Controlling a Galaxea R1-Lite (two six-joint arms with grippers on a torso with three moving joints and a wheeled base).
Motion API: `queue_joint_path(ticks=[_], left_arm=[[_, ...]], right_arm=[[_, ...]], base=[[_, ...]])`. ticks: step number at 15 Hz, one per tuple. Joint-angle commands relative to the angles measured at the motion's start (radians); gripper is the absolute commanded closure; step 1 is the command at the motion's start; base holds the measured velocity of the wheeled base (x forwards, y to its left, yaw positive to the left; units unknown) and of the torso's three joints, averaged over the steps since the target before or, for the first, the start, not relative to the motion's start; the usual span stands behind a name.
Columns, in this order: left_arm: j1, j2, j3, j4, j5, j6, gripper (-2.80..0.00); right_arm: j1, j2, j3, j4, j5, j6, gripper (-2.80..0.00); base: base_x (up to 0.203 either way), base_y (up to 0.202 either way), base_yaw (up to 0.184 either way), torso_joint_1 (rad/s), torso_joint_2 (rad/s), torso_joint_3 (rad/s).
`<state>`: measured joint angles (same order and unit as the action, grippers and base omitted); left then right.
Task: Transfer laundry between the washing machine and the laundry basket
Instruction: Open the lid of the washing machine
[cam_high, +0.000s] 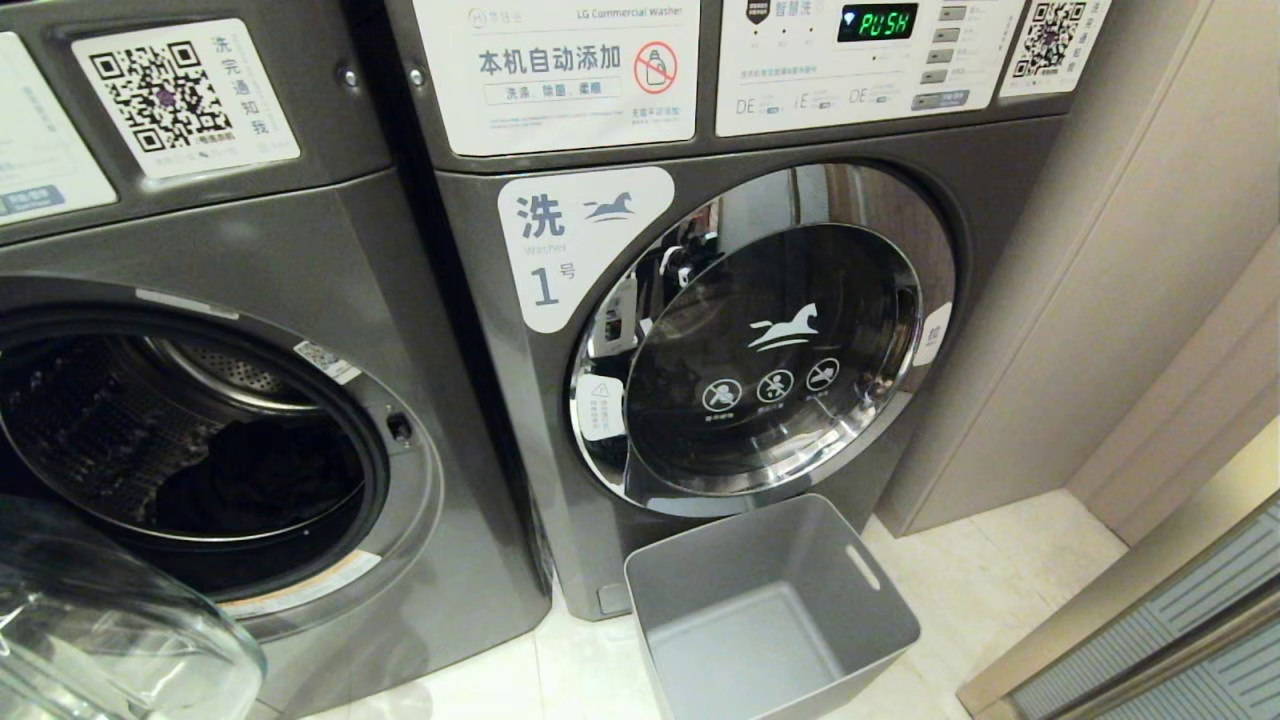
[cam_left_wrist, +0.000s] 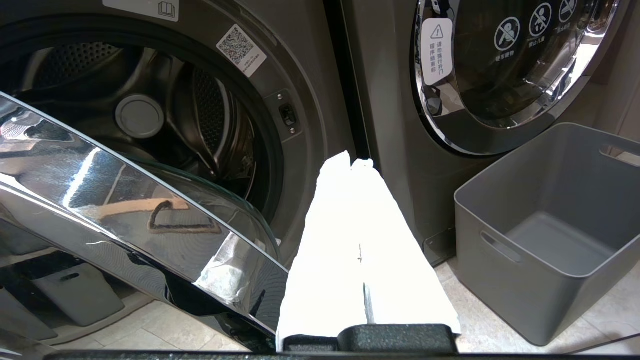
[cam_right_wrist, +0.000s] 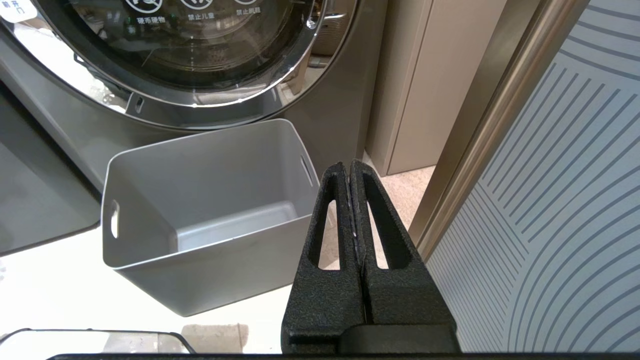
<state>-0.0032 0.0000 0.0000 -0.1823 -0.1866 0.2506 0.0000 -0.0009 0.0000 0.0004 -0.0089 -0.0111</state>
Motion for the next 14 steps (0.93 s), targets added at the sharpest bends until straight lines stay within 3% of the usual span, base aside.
queue_joint_path(ticks=[1,14], left_arm=[[0.0,-0.002,0.0,-0.002,-0.001,0.001,0.0],[0.0,-0.002,0.0,-0.002,-0.001,-0.019,0.0]], right_arm=[[0.0,0.001,0.0,0.0,0.001,-0.001,0.0],[0.0,0.001,0.0,0.001,0.001,-0.001,0.0]], base=[[0.0,0.0,0.0,0.0,0.0,0.0],[0.0,0.0,0.0,0.0,0.0,0.0]])
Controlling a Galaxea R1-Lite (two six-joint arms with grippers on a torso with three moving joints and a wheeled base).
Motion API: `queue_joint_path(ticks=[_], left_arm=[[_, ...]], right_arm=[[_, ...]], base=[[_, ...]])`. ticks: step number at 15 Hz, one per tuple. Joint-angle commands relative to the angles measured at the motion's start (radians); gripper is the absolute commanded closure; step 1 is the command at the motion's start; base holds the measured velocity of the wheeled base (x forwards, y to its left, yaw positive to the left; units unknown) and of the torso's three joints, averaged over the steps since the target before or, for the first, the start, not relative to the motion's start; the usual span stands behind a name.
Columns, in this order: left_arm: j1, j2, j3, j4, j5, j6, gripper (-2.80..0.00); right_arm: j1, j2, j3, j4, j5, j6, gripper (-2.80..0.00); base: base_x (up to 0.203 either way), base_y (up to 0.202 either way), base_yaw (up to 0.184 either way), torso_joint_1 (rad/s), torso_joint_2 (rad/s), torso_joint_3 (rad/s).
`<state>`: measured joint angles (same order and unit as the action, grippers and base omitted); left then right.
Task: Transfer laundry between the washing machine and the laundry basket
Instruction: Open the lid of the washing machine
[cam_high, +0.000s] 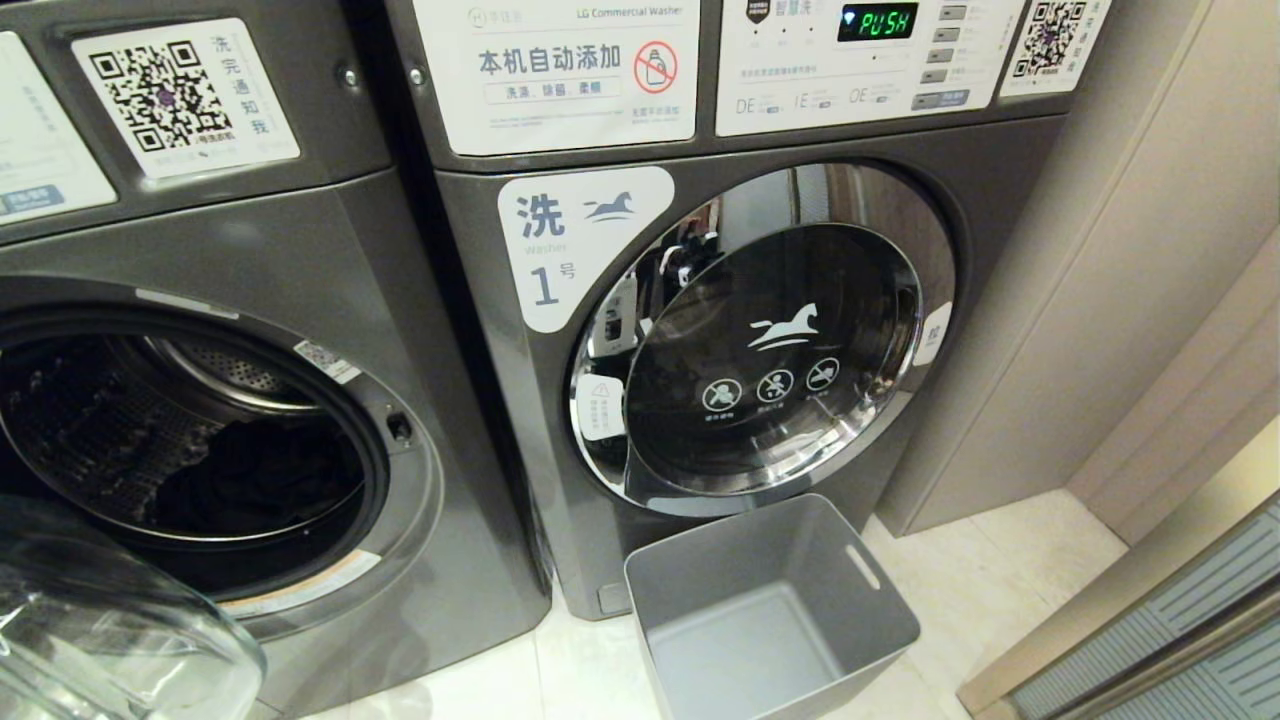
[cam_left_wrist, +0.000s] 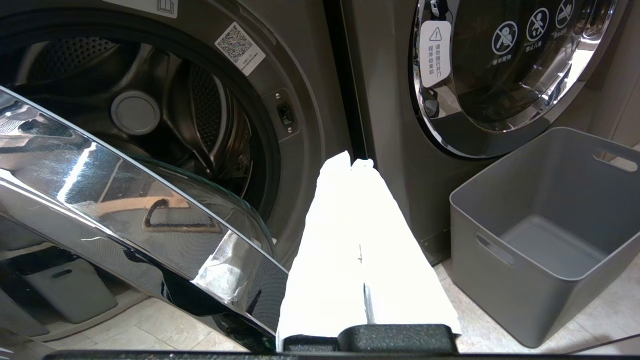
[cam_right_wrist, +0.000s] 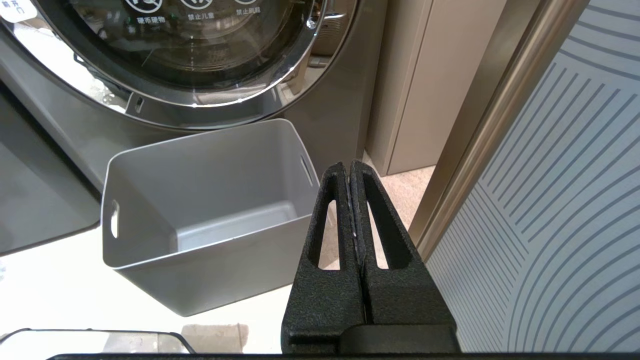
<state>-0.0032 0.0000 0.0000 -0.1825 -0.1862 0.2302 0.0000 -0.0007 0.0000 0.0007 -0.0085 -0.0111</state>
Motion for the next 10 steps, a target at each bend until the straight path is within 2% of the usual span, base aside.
queue_joint_path(ticks=[1,7,10], left_arm=[[0.0,-0.002,0.0,-0.002,-0.001,0.001,0.0],[0.0,-0.002,0.0,-0.002,-0.001,0.006,0.0],[0.0,-0.002,0.0,-0.002,-0.003,0.01,0.0]], right_arm=[[0.0,0.001,0.0,0.0,-0.001,-0.001,0.0],[0.0,0.001,0.0,-0.001,-0.001,0.0,0.0],[0.0,0.001,0.0,-0.001,0.0,-0.001,0.0]], base=[[0.0,0.0,0.0,0.0,0.0,0.0],[-0.175,0.0,0.001,0.003,0.0,-0.001],[0.0,0.0,0.0,0.0,0.0,0.0]])
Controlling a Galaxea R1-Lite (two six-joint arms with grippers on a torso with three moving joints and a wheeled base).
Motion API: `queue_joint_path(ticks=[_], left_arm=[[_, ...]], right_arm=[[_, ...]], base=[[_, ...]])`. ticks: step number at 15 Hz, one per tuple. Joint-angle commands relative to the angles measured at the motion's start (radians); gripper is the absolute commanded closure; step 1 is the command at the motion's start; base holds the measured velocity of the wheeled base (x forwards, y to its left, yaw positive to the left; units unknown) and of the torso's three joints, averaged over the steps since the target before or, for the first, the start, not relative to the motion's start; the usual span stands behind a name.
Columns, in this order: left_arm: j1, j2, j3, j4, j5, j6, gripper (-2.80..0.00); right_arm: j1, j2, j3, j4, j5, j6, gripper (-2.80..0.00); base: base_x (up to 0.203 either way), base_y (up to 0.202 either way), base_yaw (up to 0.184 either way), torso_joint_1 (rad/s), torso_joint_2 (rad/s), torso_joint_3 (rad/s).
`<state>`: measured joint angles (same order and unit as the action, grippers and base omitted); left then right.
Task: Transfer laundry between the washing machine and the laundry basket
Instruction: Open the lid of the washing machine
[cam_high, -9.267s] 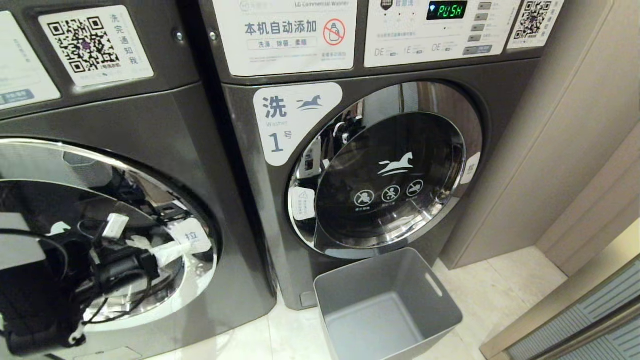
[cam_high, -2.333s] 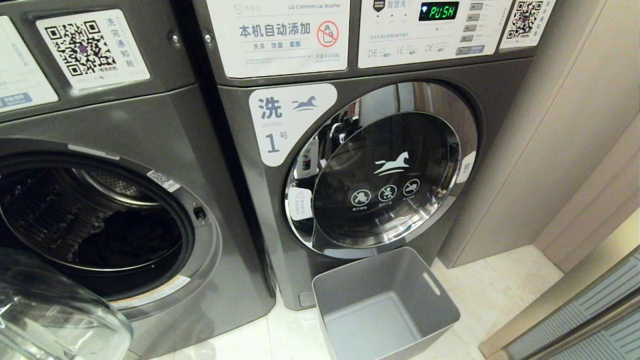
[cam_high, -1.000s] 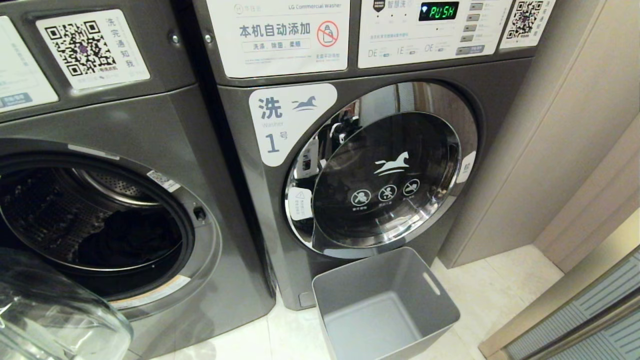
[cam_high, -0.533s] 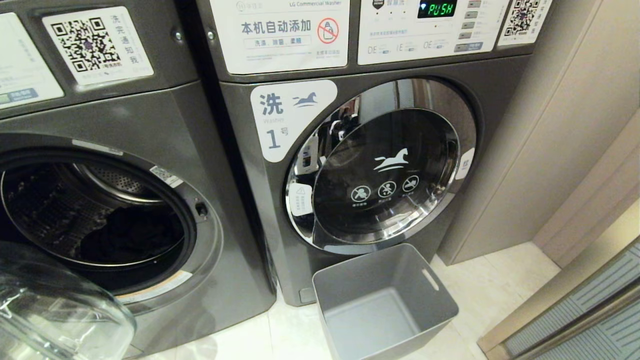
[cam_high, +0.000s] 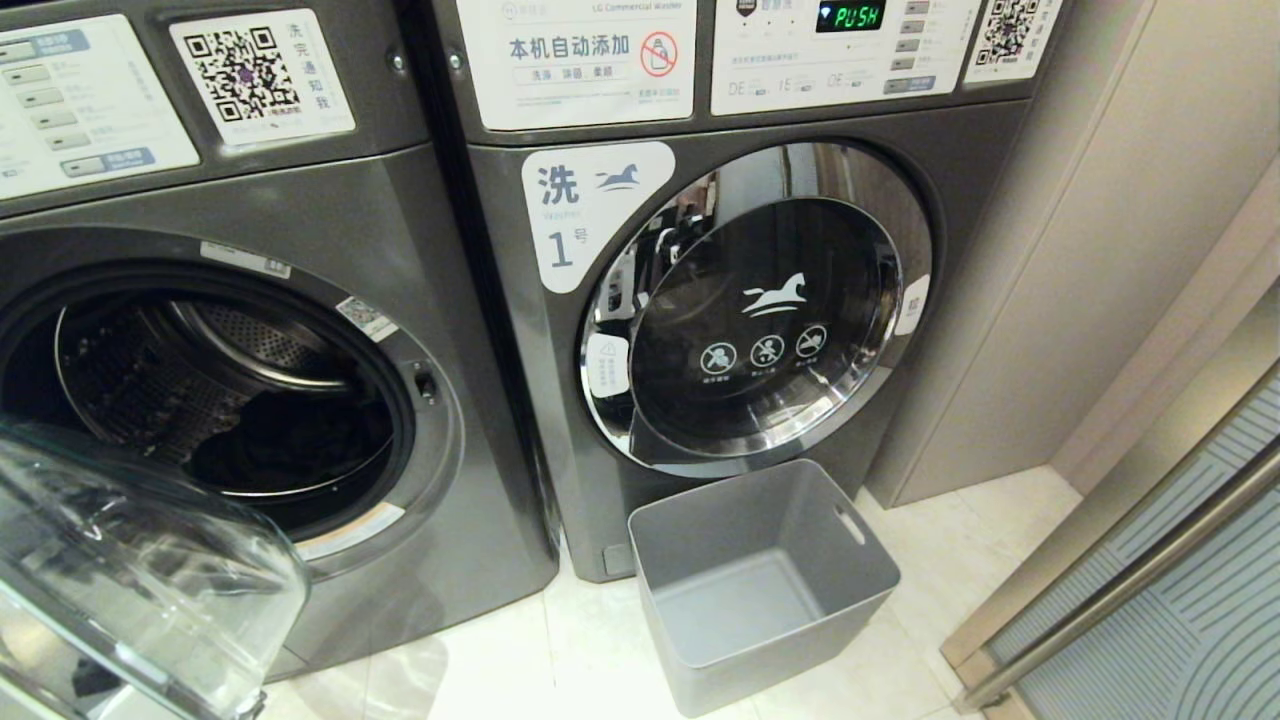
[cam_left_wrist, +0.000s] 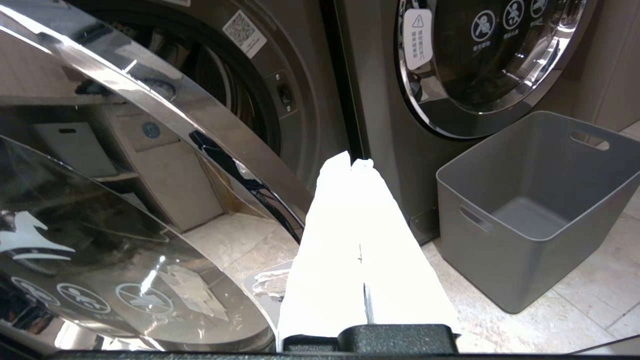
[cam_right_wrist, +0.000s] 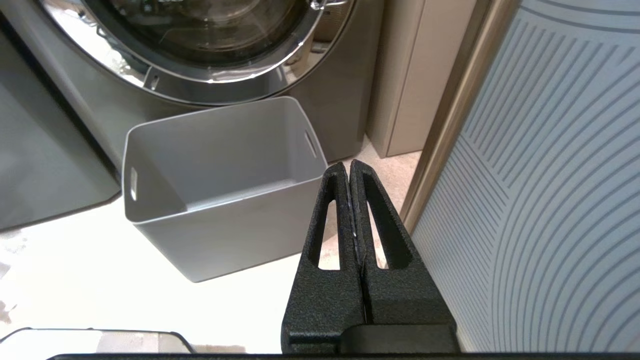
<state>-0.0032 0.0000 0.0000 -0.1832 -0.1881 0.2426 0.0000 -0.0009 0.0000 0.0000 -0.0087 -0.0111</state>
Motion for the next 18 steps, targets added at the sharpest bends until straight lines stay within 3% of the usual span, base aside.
queue_joint_path(ticks=[1,6,8,10,12,14,17,18], left_arm=[[0.0,-0.002,0.0,-0.002,-0.002,0.009,0.0],[0.0,-0.001,0.0,0.01,-0.002,0.138,0.0],[0.0,-0.002,-0.015,0.007,-0.001,0.157,0.0],[0.0,0.0,-0.126,0.009,-0.003,0.128,0.0],[0.0,0.021,-0.3,0.084,-0.017,0.088,0.0],[0.0,0.102,-0.512,0.193,-0.083,0.047,0.0],[-0.012,0.302,-0.655,0.271,-0.19,0.021,0.0],[-0.054,0.351,-0.663,0.283,-0.175,0.04,0.0]], right_arm=[[0.0,0.001,0.0,0.002,0.0,0.0,0.0],[0.0,0.001,0.0,0.0,0.0,-0.001,0.0],[0.0,0.001,0.0,0.001,0.001,-0.001,0.0],[0.0,0.001,0.0,0.001,0.0,-0.001,0.0],[0.0,0.001,0.0,0.0,0.0,0.0,0.0],[0.0,0.001,0.0,0.0,0.0,0.0,0.0],[0.0,0.001,0.0,0.0,0.001,-0.001,0.0],[0.0,0.001,0.0,0.0,0.001,-0.001,0.0]], base=[[0.0,0.0,0.0,0.0,0.0,0.0],[0.0,0.0,0.0,0.0,0.0,0.0],[0.0,0.0,0.0,0.0,0.0,0.0],[0.0,0.0,0.0,0.0,0.0,0.0],[0.0,0.0,0.0,0.0,0.0,0.0],[0.0,0.0,0.0,0.0,0.0,0.0],[0.0,0.0,0.0,0.0,0.0,0.0],[0.0,0.0,0.0,0.0,0.0,0.0]])
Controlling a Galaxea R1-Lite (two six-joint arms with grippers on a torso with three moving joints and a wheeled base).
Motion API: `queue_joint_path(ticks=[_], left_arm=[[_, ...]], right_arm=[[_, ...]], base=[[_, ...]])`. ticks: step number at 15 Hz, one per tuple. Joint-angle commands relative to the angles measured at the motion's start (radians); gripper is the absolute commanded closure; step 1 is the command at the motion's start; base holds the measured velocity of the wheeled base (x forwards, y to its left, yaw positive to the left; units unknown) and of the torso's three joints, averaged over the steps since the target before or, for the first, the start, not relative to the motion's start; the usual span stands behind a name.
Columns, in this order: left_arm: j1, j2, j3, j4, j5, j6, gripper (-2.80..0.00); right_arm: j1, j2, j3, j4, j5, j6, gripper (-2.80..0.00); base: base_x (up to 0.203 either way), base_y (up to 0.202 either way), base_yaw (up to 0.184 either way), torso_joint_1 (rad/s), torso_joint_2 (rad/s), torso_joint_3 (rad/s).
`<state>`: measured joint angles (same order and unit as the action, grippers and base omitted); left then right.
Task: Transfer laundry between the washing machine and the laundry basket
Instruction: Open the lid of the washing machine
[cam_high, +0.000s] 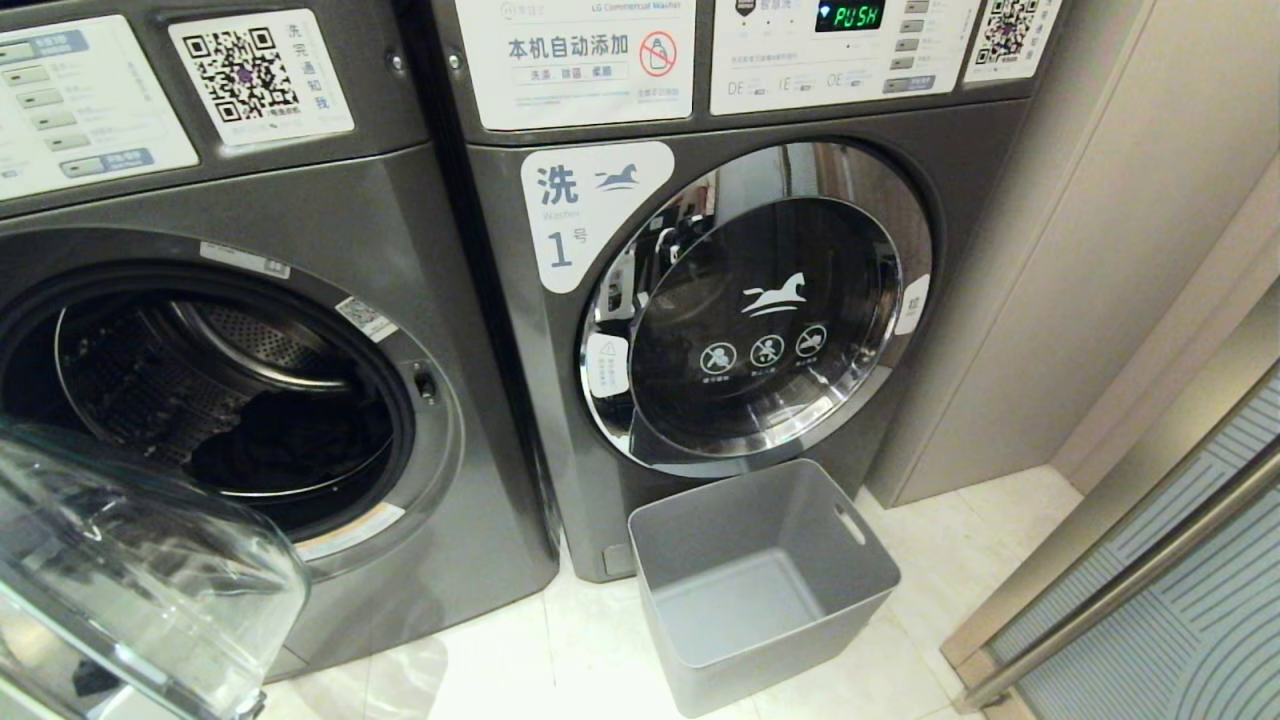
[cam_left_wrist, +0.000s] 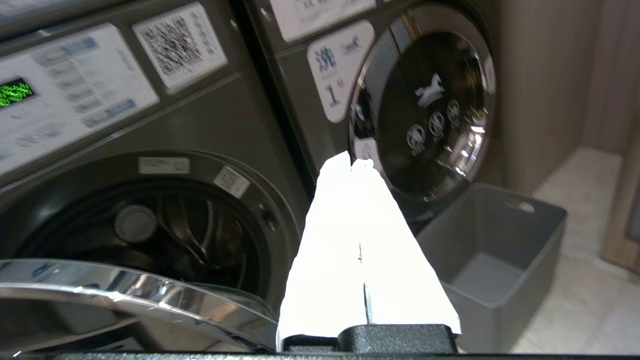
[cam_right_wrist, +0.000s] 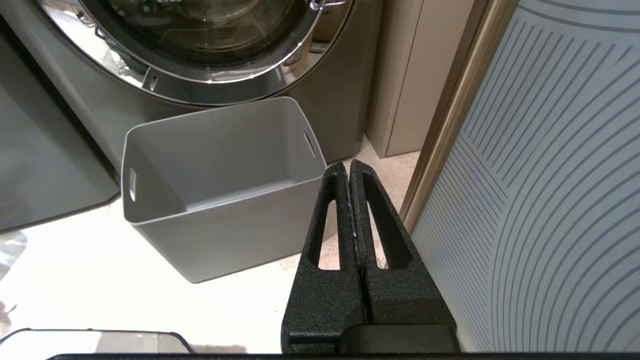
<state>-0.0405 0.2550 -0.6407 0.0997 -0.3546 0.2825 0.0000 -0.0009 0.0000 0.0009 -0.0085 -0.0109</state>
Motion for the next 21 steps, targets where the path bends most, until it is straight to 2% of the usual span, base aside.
queue_joint_path(ticks=[1,3,4,6,9,11,14,18,21], left_arm=[[-0.043,0.156,-0.024,0.009,0.047,0.014,0.0],[-0.047,0.273,-0.01,0.047,0.105,0.025,0.0],[-0.029,0.331,-0.018,0.105,0.116,0.029,0.0],[0.009,0.453,-0.061,0.251,0.124,0.033,0.0],[0.061,0.591,-0.156,0.321,0.135,0.041,0.0],[0.07,0.609,-0.19,0.34,0.173,0.062,0.0],[0.075,0.629,-0.227,0.353,0.297,0.09,0.0],[0.092,0.707,-0.301,0.462,0.317,0.097,0.0],[0.096,0.756,-0.361,0.508,0.371,0.134,0.0]], right_arm=[[0.0,0.001,0.0,0.0,0.0,-0.001,0.0],[0.0,0.001,0.0,0.0,-0.001,0.0,0.0],[0.0,0.001,0.0,0.001,0.001,0.0,0.0],[0.0,0.001,0.0,0.0,0.0,-0.001,0.0],[0.0,0.001,0.0,-0.001,-0.001,0.0,0.0],[0.0,0.001,0.0,0.001,-0.001,0.0,0.0],[0.0,0.001,0.0,0.0,0.001,-0.001,0.0],[0.0,0.001,0.0,0.001,-0.001,0.0,0.0],[0.0,0.001,0.0,-0.001,-0.001,0.0,0.0]], base=[[0.0,0.0,0.0,0.0,0.0,0.0],[0.0,0.0,0.0,0.0,0.0,0.0],[0.0,0.0,0.0,0.0,0.0,0.0],[0.0,0.0,0.0,0.0,0.0,0.0],[0.0,0.0,0.0,0.0,0.0,0.0],[0.0,0.0,0.0,0.0,0.0,0.0],[0.0,0.0,0.0,0.0,0.0,0.0],[0.0,0.0,0.0,0.0,0.0,0.0],[0.0,0.0,0.0,0.0,0.0,0.0]])
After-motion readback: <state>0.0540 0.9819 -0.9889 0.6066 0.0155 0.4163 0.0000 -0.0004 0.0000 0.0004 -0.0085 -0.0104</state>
